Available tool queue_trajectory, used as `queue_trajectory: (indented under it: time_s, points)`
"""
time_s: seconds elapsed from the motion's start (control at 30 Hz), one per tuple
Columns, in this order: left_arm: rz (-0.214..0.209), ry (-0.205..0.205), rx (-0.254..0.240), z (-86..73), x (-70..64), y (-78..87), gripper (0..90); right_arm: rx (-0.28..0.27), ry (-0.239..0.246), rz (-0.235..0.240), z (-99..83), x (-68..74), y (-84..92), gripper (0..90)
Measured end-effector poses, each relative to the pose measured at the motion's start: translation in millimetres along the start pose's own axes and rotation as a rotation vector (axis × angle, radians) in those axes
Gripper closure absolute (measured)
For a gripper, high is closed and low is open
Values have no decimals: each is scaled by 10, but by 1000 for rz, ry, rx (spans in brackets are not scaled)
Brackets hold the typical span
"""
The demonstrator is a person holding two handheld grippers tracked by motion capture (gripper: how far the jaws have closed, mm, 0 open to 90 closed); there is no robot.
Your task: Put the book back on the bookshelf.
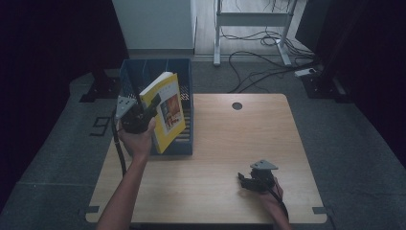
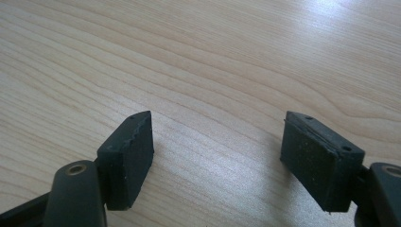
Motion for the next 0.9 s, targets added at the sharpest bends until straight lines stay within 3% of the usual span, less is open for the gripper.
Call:
queue_trajectory:
  time_s: [0.23,0.53,0.9]
  points:
    - [5,13,6,-17,-12,-96,751,0,1,0,0,-1,0,253]
    - [14,-5,14,-56,-65,-228,753,1,2,0,0,-1,1,253]
    - [26,0,24,-94,-35,-292,752,1,1,0,0,-1,1,253]
Point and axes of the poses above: each handheld gripper's, and its own axes: y roughly backward along the jaws, z roughly out of its top, x roughly to its left, the point moved 6 cm from there along -y, roughly forward along the jaws, and after that the axes turned 7 degrees about z, right-handed, at the moved point
